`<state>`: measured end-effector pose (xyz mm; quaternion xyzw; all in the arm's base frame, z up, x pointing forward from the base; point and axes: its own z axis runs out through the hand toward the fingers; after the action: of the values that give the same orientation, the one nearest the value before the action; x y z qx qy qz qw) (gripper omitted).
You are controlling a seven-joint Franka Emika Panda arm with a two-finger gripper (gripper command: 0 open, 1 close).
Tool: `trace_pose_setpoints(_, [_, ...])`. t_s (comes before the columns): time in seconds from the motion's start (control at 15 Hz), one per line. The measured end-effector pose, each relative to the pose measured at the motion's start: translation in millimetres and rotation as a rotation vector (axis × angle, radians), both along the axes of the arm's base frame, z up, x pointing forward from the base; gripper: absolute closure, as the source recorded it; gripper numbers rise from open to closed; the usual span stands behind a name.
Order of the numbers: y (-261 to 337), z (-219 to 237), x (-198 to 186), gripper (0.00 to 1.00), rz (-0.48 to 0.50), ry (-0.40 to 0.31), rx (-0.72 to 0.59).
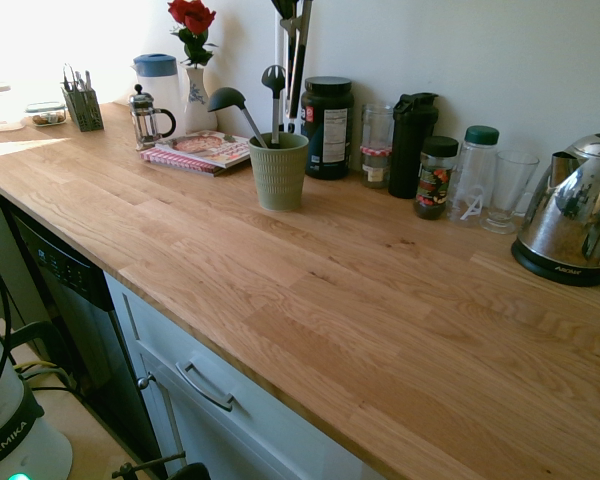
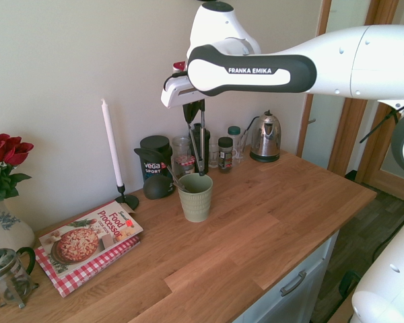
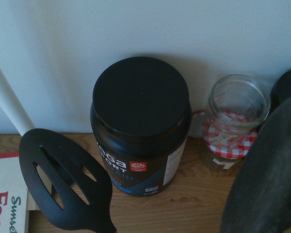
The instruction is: Put the tongs back in the holder
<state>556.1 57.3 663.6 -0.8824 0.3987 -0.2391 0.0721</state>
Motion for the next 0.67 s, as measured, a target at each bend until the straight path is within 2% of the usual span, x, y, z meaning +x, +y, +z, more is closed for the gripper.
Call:
trace_pose_setpoints(0.47, [-17.2,-68.2,9.3,1.0,0.024,0.075,0.046])
trace_pose_setpoints(0.53, [-16.9,-72.5,8.7,0.0,0.03,0.082,0.045])
trace_pose_setpoints(0.67, [-13.9,-80.7,7.1,0.0,0.047,0.096,0.04])
